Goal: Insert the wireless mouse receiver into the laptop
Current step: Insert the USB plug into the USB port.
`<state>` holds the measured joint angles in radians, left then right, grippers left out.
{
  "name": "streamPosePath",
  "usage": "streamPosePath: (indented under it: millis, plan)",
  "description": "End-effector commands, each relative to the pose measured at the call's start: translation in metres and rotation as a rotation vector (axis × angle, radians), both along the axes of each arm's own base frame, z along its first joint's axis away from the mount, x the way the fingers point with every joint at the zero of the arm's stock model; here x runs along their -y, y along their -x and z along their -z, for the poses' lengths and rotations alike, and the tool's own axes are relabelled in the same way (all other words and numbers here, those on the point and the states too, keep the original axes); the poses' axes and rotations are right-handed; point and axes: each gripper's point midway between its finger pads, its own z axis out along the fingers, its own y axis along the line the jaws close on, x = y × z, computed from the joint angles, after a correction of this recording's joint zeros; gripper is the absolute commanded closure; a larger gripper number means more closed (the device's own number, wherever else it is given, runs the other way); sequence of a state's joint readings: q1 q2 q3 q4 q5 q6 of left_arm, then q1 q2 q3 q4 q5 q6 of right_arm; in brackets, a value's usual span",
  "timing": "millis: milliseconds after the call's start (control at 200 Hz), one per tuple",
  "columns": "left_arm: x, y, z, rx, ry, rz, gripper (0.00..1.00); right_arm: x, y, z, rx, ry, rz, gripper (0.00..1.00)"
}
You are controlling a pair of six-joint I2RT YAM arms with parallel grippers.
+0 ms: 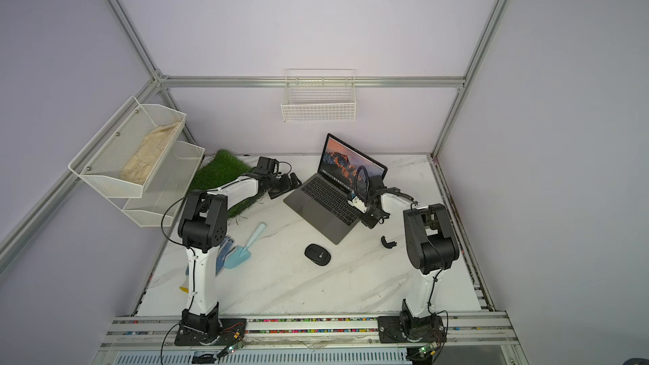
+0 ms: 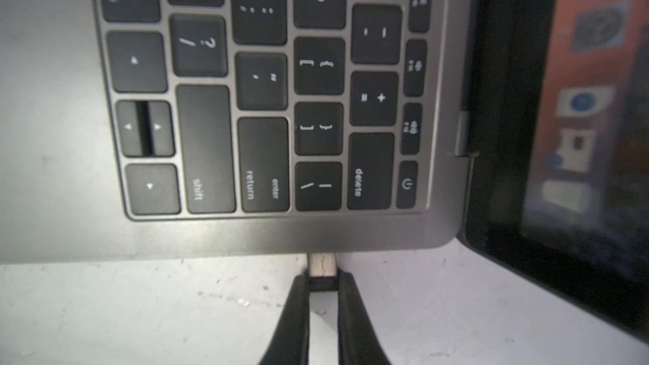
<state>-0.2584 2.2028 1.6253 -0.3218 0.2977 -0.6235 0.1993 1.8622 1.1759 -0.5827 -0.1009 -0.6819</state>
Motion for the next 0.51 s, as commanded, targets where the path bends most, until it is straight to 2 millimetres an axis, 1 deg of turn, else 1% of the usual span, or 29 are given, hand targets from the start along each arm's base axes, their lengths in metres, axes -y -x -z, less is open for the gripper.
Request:
streamPosePath:
  millis: [0, 80, 215, 325, 500]
  plan:
    - [0.0, 0.013, 0.028, -0.084, -0.05, 0.017, 0.0, -0.011, -0.005, -0.006, 0.033, -0.054, -0.012, 0.93]
    - [0.0, 0.016, 0.033, -0.1, -0.054, 0.019, 0.0, -0.005, -0.008, -0.003, 0.029, -0.037, 0.026, 0.93]
    - [0.0, 0.02, 0.037, -0.11, -0.062, 0.024, 0.0, 0.003, -0.012, -0.002, 0.03, -0.019, 0.059, 0.94]
    - [-0.004, 0.022, 0.041, -0.121, -0.077, 0.022, 0.0, 0.004, -0.015, -0.004, 0.035, -0.032, 0.074, 0.94]
    - [-0.003, 0.026, 0.048, -0.139, -0.083, 0.028, 0.0, 0.001, -0.019, -0.006, 0.038, -0.064, 0.092, 0.94]
